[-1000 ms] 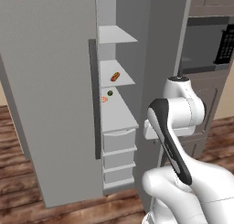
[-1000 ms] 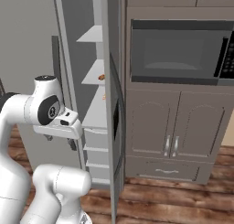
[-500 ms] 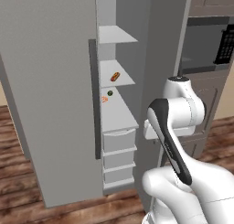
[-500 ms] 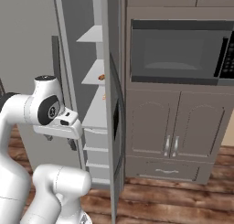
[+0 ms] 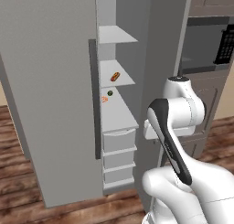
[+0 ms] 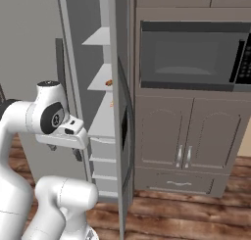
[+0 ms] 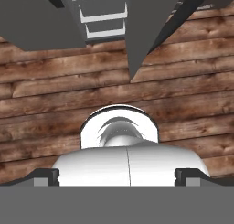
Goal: Store the hot dog in the freezer for long-term storage. Close the freezer door after placing the cooked food.
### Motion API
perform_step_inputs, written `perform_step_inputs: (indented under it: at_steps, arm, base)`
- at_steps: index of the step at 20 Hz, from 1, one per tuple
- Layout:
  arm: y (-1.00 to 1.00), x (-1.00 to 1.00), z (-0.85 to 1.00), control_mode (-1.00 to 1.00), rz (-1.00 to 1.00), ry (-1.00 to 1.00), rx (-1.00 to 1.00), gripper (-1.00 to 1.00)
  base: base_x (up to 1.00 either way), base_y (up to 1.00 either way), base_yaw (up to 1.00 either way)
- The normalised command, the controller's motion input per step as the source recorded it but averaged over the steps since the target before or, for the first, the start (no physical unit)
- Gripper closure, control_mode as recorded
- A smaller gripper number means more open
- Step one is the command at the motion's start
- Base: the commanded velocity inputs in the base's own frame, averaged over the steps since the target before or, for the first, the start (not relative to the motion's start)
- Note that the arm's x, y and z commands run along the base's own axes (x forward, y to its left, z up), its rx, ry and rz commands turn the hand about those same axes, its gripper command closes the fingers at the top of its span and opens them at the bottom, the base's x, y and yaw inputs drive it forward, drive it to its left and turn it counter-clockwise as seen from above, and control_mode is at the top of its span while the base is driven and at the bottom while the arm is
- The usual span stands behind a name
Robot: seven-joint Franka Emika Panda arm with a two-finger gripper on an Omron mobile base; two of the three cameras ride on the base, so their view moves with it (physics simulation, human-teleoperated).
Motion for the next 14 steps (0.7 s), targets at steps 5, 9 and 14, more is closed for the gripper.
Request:
perform_step_inputs:
  at_steps: [5,9,14]
  arm:
    - [-0.27,0.04,0.0,-1.0,0.0,-0.01,0.04,-1.0]
    - [-0.75,-0.06,0.09,-1.0,0.0,-0.16,0.29,-1.0]
    - [-0.64,0.15,0.32,-1.0,0.06,-0.16,0.19,-1.0]
  base:
    - [0.0,0.0,0.0]
    - [0.0,0.0,0.0]
    - [0.0,0.0,0.0]
